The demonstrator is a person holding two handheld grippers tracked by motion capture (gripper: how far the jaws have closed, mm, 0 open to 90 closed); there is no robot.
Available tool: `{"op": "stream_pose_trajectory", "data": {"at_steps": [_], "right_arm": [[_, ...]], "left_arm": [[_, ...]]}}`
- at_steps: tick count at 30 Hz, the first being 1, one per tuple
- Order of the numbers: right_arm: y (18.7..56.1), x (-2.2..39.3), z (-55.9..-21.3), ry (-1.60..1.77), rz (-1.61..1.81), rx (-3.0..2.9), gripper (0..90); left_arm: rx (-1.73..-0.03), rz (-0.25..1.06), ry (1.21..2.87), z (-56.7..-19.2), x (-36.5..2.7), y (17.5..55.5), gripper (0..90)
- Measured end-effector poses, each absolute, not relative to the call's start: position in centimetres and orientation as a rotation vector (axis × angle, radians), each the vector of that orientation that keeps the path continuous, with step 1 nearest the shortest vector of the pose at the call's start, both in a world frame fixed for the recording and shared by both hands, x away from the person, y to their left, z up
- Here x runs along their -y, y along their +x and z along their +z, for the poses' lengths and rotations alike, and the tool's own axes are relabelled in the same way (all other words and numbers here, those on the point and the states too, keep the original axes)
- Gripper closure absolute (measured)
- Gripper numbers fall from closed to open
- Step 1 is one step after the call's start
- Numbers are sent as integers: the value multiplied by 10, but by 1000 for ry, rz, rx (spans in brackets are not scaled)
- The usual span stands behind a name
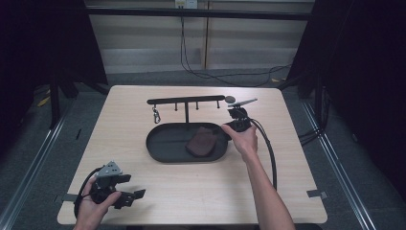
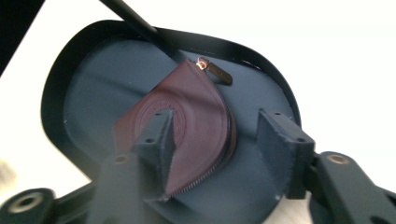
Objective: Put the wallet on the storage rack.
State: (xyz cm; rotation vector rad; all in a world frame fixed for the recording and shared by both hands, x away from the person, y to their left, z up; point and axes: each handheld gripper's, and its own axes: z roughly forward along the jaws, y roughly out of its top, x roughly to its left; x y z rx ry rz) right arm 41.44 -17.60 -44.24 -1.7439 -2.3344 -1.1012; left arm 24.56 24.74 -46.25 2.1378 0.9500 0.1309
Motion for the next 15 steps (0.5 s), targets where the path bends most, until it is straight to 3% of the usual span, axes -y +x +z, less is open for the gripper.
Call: {"op": "stream_pose_trajectory", "data": {"at_steps": [9, 15], "right_arm": [[398, 186, -434, -1729, -1158, 2395, 249], [386, 195, -433, -1727, -1199, 2395, 204]], "left_arm": [[-963, 143, 2108, -462, -250, 247, 180], [-982, 149, 2099, -463, -252, 249, 180]]}}
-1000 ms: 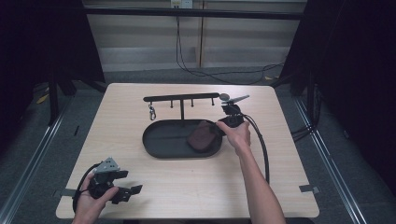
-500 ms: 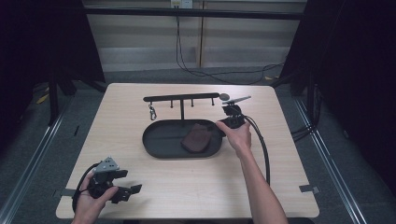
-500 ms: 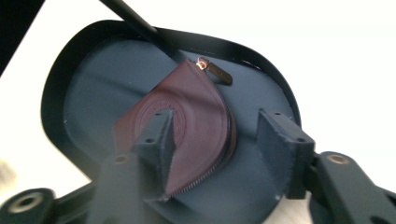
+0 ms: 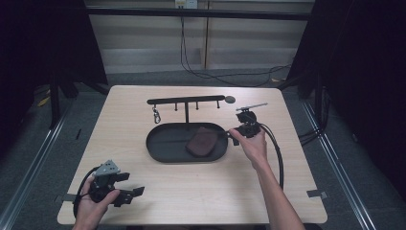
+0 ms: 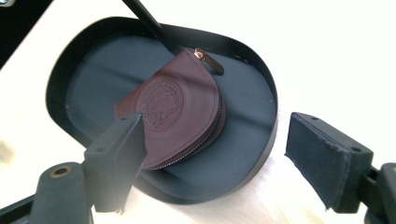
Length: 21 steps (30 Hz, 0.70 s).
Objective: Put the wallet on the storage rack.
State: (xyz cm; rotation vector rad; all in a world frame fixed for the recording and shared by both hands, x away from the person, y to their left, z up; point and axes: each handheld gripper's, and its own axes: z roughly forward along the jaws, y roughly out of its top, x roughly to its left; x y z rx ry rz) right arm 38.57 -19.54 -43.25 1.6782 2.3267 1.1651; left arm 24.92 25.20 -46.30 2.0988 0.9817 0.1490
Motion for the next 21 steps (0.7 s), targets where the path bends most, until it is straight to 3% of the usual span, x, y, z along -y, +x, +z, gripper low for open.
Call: {"op": "stream_pose_trajectory", "data": {"at_steps": [21], "right_arm": [[339, 219, -429, 1608, 1176, -2305, 169]], "left_arm": [[-1024, 155, 2077, -463, -255, 249, 180]]}}
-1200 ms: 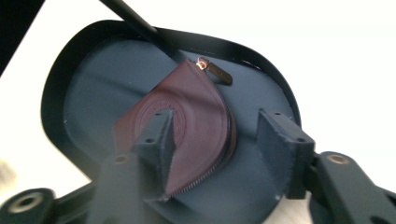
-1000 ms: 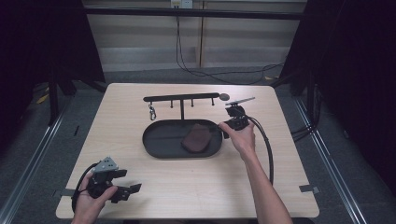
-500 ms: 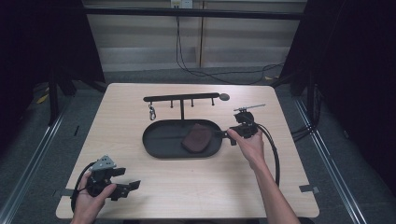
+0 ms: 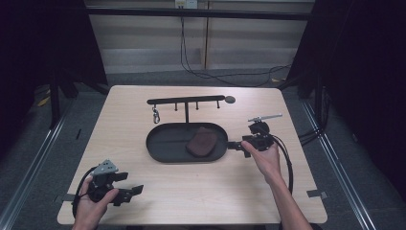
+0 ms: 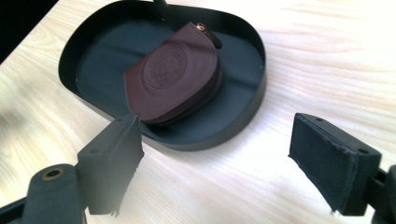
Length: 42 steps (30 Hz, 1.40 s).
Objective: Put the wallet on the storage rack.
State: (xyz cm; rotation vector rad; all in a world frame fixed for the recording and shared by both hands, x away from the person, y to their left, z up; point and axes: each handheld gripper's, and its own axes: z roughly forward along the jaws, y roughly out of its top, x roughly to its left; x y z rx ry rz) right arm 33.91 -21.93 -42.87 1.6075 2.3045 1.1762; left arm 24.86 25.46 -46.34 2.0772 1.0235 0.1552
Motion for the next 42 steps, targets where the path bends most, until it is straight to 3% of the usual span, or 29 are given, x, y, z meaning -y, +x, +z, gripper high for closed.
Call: {"op": "stream_pose_trajectory", "data": {"at_steps": [29, 42], "right_arm": [[249, 271, -456, 1620, 1109, -2193, 187], [230, 307, -478, 1681, 997, -2124, 184]], "left_arm": [[-1039, 167, 2086, -464, -255, 248, 180], [-1030, 150, 2098, -465, -253, 250, 180]]}}
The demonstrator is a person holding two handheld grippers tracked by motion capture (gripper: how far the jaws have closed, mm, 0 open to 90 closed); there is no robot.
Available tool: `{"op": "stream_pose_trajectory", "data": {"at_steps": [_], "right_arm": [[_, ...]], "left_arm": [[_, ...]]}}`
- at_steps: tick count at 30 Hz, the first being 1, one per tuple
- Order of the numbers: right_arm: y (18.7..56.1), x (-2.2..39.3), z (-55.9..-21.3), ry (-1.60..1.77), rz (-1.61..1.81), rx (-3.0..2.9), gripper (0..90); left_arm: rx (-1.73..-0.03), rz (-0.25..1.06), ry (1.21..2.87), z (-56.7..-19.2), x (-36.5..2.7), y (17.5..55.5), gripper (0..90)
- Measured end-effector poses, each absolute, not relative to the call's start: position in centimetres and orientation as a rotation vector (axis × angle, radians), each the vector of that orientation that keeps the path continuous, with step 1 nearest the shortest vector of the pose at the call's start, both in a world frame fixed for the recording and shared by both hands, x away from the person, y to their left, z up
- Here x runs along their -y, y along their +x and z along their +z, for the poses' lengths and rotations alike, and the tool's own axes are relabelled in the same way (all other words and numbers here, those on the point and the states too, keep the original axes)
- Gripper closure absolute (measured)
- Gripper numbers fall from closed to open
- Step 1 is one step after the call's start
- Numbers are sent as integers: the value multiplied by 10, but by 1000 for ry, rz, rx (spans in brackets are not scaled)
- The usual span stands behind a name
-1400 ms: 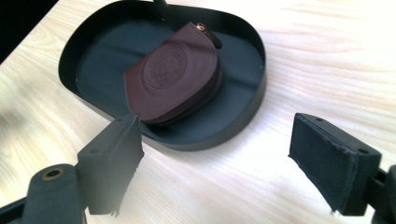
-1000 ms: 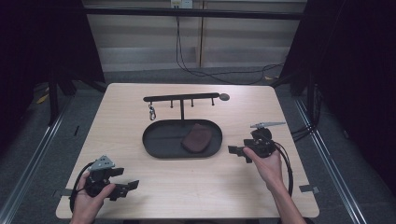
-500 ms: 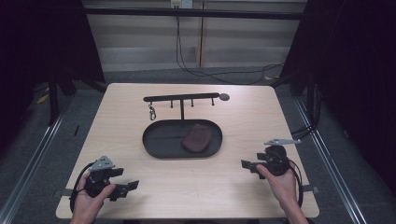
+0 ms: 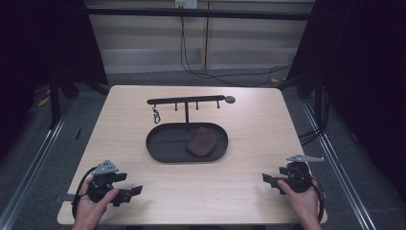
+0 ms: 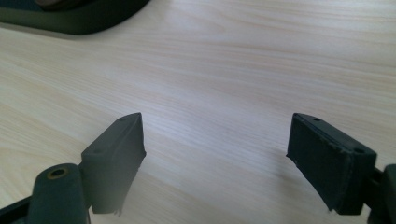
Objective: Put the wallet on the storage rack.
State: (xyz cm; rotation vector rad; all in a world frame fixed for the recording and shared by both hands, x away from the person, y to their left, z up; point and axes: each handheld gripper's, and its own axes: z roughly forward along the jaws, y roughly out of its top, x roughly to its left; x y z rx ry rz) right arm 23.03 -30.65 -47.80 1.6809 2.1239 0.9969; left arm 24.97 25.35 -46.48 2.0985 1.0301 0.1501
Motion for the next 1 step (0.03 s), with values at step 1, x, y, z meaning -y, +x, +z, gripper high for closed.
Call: {"op": "stream_pose_trajectory", "data": {"at_steps": [1], "right_arm": [[230, 308, -480, 1676, 972, -2126, 184]], "left_arm": [[-1027, 145, 2107, -465, -253, 250, 180]]}}
